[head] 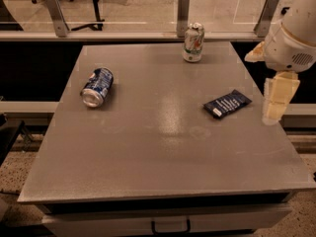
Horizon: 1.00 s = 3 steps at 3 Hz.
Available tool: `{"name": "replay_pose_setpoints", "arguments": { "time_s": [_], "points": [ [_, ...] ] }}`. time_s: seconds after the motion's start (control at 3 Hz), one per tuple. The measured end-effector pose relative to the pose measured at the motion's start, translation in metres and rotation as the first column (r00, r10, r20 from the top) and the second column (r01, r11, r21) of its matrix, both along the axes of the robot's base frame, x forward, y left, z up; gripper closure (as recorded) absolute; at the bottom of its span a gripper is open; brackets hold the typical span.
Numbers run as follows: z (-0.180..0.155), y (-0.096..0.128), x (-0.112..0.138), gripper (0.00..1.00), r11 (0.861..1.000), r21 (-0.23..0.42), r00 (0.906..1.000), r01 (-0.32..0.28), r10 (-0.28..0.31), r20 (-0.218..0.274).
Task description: Pick rxbar blueberry
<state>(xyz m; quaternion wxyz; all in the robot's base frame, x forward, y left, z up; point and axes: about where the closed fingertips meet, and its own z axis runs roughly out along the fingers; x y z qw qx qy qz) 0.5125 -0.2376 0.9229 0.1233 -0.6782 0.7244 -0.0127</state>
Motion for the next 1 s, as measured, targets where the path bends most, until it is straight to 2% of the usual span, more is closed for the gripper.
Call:
{"name": "replay_pose_setpoints", "arguments": {
  "time_s": [0.33, 1.0],
  "points": [
    [-0.021, -0.004, 0.021, 0.00, 0.996, 0.036, 0.9960, -0.077, 0.078, -0.043],
    [-0.064, -0.001, 0.056, 0.00, 0.977, 0.073, 0.9731, -0.201, 0.207, -0.101]
  ]
}}
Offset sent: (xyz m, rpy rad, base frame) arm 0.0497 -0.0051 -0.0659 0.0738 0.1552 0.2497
